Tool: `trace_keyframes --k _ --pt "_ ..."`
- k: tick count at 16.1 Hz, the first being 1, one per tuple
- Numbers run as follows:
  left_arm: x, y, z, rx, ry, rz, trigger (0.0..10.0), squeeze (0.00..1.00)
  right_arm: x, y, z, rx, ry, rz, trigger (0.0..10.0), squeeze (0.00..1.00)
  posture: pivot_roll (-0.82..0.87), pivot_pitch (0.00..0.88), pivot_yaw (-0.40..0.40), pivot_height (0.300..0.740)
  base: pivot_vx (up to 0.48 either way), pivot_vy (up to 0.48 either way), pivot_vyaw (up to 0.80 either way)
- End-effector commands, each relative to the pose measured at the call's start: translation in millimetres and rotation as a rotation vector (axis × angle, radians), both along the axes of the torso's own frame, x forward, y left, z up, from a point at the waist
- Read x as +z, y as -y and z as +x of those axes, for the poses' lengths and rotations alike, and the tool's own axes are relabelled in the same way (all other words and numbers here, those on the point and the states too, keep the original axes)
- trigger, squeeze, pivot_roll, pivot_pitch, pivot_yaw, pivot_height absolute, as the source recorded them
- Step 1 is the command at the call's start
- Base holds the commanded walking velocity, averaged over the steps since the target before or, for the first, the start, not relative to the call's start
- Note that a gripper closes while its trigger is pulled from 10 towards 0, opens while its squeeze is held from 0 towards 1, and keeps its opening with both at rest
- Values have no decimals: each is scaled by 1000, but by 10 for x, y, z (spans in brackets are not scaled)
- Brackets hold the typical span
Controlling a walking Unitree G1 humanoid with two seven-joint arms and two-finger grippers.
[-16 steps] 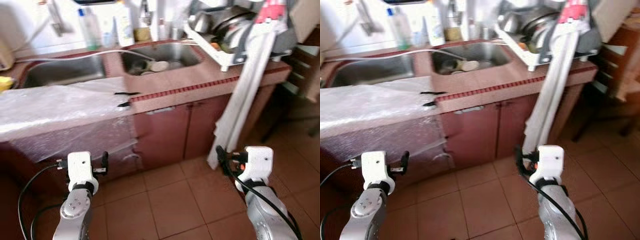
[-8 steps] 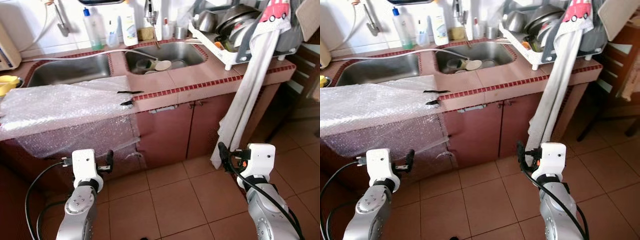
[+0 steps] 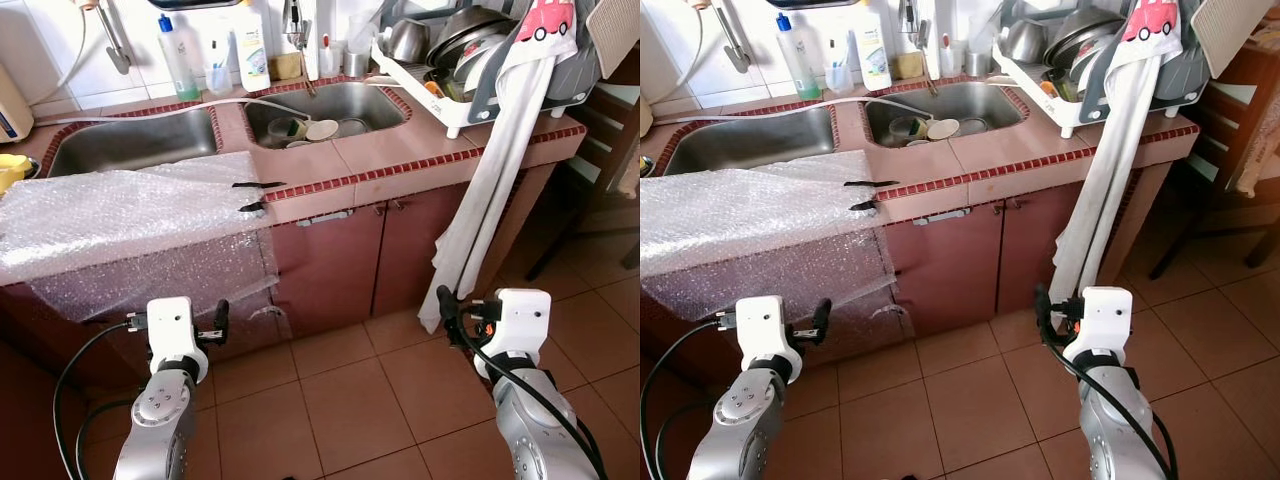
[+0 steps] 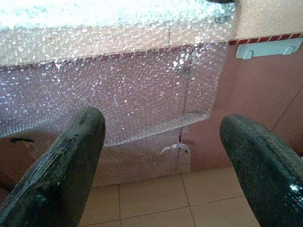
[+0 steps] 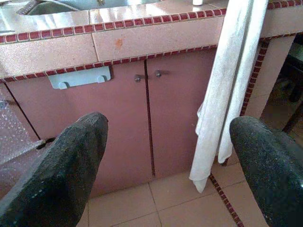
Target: Kitchen organization
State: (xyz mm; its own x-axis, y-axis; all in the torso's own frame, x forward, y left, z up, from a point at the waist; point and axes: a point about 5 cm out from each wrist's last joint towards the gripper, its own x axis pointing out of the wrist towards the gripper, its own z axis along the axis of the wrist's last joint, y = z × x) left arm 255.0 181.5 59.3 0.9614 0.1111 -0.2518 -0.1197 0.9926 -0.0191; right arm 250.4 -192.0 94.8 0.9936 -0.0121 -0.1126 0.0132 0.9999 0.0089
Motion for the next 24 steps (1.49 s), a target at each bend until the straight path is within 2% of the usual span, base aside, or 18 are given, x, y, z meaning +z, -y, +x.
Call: trace_keyframes --k 1,14,22,24 --pt "-16 -39 1 10 -11 -3 10000 0 13 -31 -3 5 12 4 10000 0 -102 49 80 740 0 405 0" --pt "-14 -52 5 2 -21 9 10000 0 0 -52 -12 0 15 8 10000 0 -95 53 90 740 0 399 0" --pt "-1 59 9 25 20 -3 10000 0 47 -60 160 54 28 -13 10000 0 -73 32 20 740 0 0 0" --pt "8 100 14 25 31 -11 10000 0 78 -112 186 92 32 -24 10000 0 -66 34 -6 740 0 0 0"
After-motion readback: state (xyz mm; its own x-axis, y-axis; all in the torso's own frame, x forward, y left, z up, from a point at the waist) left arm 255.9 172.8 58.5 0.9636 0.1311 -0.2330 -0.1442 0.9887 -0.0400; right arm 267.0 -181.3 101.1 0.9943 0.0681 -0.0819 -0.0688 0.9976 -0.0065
